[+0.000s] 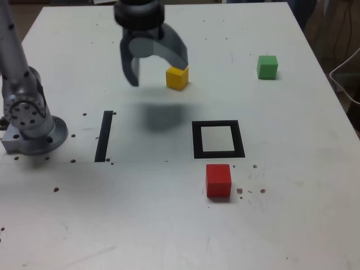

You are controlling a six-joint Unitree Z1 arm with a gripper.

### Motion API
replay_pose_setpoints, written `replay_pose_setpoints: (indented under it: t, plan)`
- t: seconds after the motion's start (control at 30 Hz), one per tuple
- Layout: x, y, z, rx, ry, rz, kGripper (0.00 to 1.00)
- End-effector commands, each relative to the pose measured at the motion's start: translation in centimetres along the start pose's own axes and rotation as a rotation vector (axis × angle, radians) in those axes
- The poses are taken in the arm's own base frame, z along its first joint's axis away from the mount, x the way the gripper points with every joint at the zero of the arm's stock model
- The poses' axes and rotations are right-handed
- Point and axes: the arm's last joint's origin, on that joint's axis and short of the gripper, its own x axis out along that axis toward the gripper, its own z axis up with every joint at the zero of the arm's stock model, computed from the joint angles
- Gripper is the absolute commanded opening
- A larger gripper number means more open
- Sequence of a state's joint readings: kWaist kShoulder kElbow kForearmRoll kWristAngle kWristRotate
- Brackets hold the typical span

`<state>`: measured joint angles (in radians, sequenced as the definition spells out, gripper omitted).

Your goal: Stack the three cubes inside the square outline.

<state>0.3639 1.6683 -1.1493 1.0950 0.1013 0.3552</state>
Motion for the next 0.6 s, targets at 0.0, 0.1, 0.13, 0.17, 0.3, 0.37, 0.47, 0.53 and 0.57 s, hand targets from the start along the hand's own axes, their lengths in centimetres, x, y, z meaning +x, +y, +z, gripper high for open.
replay_pose_setpoints:
  t: [0.0, 0.1, 0.13, 0.17, 0.3, 0.37, 0.47, 0.53, 0.57]
  plan:
    - [0.0, 1.1, 0.6, 0.013, 0.021, 0.019, 1.0]
    - [0.0, 3.0, 1.6, 0.041, 0.063, 0.055, 1.0]
    - [0.1, 3.5, 1.9, 0.051, 0.075, 0.062, 1.0]
    - [0.3, 4.1, 2.1, 0.063, 0.088, 0.065, 1.0]
    - [1.6, 5.7, 3.2, 0.108, 0.129, 0.054, 0.98]
    - [2.3, 6.1, 3.6, 0.124, 0.141, 0.046, 0.97]
    - [2.9, 6.3, 4.1, 0.138, 0.143, 0.044, 0.97]
    - [2.8, 6.3, 4.2, 0.142, 0.136, 0.048, 0.97]
    - [2.7, 6.3, 4.2, 0.143, 0.132, 0.05, 0.97]
